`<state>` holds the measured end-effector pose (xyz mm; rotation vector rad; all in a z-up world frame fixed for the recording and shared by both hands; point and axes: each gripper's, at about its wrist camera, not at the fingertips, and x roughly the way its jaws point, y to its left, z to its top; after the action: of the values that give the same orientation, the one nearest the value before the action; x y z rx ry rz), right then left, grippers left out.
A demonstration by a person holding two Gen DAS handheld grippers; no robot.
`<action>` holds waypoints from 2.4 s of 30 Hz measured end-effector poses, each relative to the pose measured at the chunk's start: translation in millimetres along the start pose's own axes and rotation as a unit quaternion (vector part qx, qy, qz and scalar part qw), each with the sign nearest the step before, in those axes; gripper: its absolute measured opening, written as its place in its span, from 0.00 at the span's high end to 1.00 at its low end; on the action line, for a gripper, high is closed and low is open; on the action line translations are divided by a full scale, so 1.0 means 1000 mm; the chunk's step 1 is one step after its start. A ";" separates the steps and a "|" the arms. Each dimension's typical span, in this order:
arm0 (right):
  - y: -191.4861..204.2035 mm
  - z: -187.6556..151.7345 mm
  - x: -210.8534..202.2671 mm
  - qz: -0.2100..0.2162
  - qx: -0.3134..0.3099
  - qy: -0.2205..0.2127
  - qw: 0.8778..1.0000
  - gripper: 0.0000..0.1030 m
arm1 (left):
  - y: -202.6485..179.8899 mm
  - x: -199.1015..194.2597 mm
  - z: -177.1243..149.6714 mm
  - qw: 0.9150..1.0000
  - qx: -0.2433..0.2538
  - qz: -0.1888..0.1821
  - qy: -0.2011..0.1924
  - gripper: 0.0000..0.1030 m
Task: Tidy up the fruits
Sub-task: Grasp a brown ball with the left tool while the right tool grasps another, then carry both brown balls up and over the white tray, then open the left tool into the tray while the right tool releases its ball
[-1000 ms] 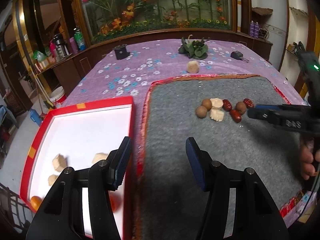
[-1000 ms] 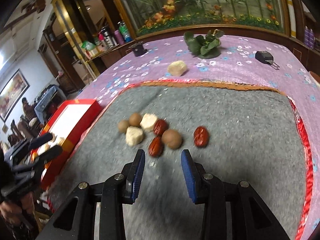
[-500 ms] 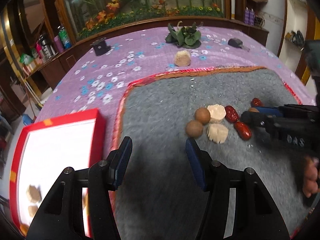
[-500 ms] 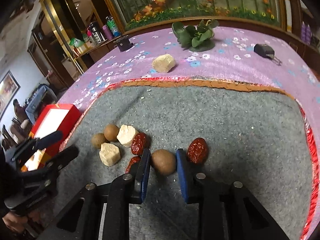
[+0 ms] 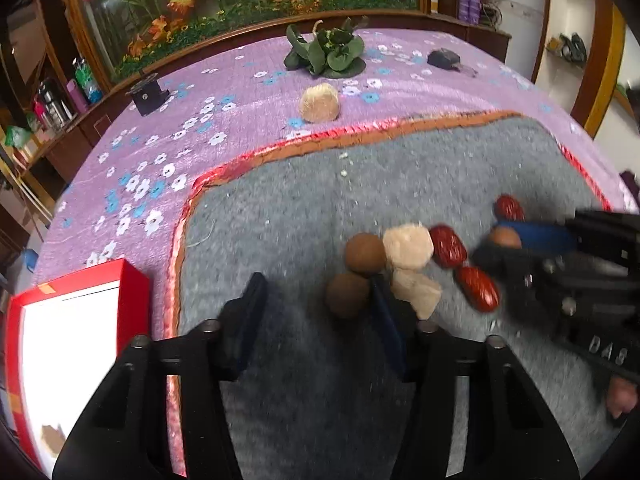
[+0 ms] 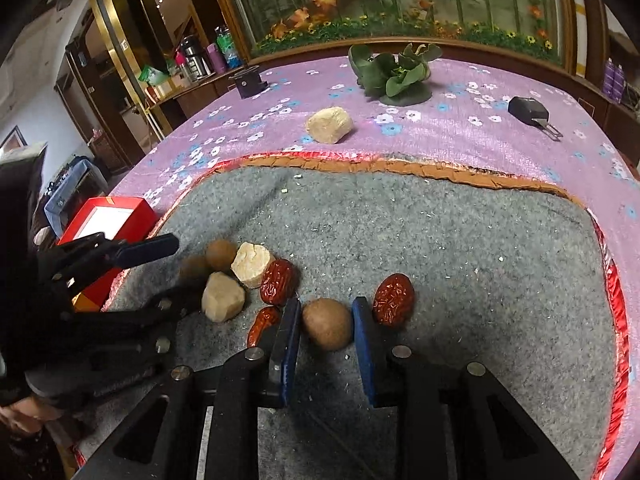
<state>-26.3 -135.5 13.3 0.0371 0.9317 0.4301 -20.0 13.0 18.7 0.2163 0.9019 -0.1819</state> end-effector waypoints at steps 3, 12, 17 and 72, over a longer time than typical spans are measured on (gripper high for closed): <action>0.002 -0.001 0.000 -0.003 -0.005 -0.001 1.000 0.75 | -0.002 0.001 0.000 1.000 -0.006 -0.017 -0.004 0.72; 0.001 0.000 -0.012 -0.002 -0.007 -0.039 0.999 0.75 | 0.004 -0.026 -0.007 0.999 -0.029 -0.019 -0.039 0.79; 0.005 0.001 -0.032 0.021 -0.012 -0.097 0.995 0.75 | 0.017 -0.065 -0.024 0.996 -0.049 -0.015 -0.072 0.79; 0.250 -0.032 0.019 0.119 -0.136 -0.067 0.981 0.76 | 0.152 -0.130 -0.153 0.961 -0.199 0.167 -0.100 0.79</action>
<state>-127.2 95.3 33.4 -0.0715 0.7320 0.7648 -177.2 208.0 46.7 -0.0271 0.6719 0.2868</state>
